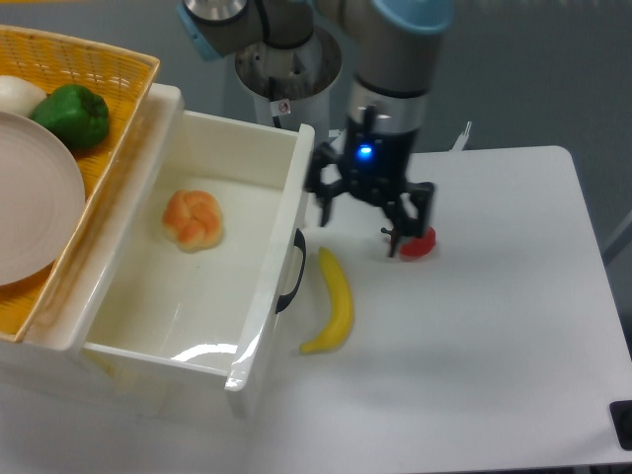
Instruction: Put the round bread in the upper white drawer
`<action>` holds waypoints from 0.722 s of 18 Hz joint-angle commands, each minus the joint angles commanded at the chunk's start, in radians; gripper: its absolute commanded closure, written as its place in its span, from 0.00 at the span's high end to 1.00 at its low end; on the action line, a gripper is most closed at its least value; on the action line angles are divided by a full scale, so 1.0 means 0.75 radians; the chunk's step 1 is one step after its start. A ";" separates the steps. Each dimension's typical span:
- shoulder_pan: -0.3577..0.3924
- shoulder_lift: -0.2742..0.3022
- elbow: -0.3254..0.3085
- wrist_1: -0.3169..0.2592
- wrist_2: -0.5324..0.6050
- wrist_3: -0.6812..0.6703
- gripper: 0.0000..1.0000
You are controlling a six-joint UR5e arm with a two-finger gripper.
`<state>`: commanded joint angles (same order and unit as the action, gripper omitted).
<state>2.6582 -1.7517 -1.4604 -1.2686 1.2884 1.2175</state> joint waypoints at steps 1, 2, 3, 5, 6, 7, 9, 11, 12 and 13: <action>0.018 -0.012 0.002 -0.002 0.033 0.063 1.00; 0.039 -0.027 0.000 -0.002 0.067 0.117 1.00; 0.061 -0.049 -0.008 0.000 0.102 0.162 1.00; 0.106 -0.090 -0.008 0.004 0.147 0.215 1.00; 0.125 -0.110 -0.008 0.010 0.160 0.232 1.00; 0.143 -0.129 -0.008 0.012 0.172 0.254 1.00; 0.178 -0.180 -0.006 0.016 0.194 0.317 1.00; 0.207 -0.237 0.000 0.027 0.207 0.395 1.00; 0.223 -0.256 0.002 0.031 0.249 0.456 1.00; 0.231 -0.270 0.002 0.027 0.300 0.532 1.00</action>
<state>2.8317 -1.9542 -1.4588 -1.2486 1.5137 1.6162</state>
